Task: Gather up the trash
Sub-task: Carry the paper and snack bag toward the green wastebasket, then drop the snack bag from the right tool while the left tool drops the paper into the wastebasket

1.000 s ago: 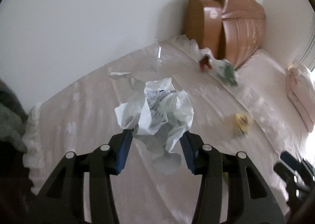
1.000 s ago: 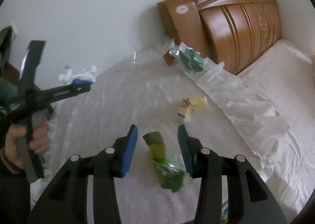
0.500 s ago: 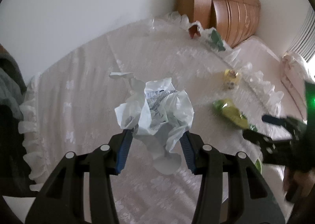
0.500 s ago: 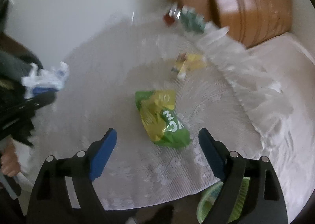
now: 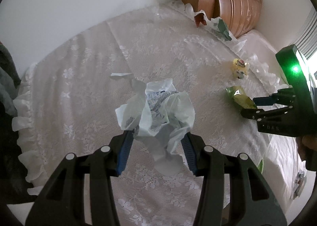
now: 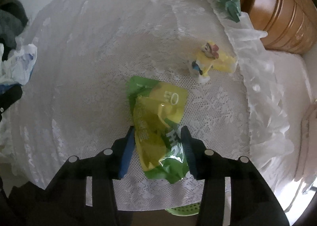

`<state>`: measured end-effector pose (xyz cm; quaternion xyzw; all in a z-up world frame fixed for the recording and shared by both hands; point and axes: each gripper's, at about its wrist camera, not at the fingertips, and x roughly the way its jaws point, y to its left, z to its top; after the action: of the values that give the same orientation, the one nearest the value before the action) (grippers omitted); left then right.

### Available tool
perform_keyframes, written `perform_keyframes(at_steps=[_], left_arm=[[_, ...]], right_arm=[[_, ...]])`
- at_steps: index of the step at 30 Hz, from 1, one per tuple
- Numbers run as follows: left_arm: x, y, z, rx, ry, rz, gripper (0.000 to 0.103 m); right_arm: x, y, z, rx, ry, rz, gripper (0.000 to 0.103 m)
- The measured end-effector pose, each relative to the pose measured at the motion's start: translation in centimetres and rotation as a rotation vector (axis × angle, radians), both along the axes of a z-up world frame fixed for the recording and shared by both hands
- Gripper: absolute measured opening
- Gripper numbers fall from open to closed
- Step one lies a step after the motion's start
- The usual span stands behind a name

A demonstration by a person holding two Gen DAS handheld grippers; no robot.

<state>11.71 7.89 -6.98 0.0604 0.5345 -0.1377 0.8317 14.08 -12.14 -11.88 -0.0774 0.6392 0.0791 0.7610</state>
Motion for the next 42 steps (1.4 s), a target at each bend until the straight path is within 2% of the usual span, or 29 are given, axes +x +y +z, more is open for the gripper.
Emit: perform_keyframes(at_steps=[7,10,14,20,25,26,28,30,33,36,42], left_arm=[[-0.6,-0.9,0.6,0.005,-0.006,-0.053,0.047],[-1.6,-2.7,1.0,0.008,-0.011,-0.111,0.047],[-3.8,-6.8,1.4,-0.005,-0.011,-0.235,0.047],[-7.7,-13.4,1.1,-0.033,0.023,-0.422,0.047],[-11.0,-18.5,0.2,-0.033,0.072,-0.559,0.047],[-11.7,-19.4,-0.1,-0.027,0.080,-0.580,0.047],[-12.7,-20.8,-0.5,-0.020,0.092,-0.613,0.047],[-14.0,-22.4,-1.1,-0.007,0.113,-0.654,0.047],[-15.6,-24.5,-2.0,0.016,0.140,-0.706,0.048],[-17.4,-27.0,-3.1,0.044,0.170,-0.757,0.048],[-20.9,-31.6,-4.8,0.093,0.199,-0.874,0.048]], right_arm=[[-1.8,-0.8,2.6,0.046,-0.054,-0.039,0.044],[-4.9,-2.9,4.1,0.097,-0.094,-0.108,0.044],[-12.2,-7.8,4.8,0.147,-0.110,-0.261,0.044],[-21.3,-14.6,1.9,0.113,-0.021,-0.469,0.044],[-25.7,-18.4,-2.3,0.120,0.040,-0.590,0.047],[-26.4,-18.9,-2.9,0.129,0.046,-0.602,0.049],[-27.9,-20.6,-4.7,0.133,0.044,-0.637,0.075],[-29.7,-22.1,-6.5,0.096,0.063,-0.679,0.091],[-30.7,-23.2,-8.0,0.071,0.099,-0.720,0.096],[-31.2,-24.3,-9.1,0.059,0.097,-0.737,0.100],[-35.1,-27.7,-9.7,0.049,0.087,-0.816,0.100]])
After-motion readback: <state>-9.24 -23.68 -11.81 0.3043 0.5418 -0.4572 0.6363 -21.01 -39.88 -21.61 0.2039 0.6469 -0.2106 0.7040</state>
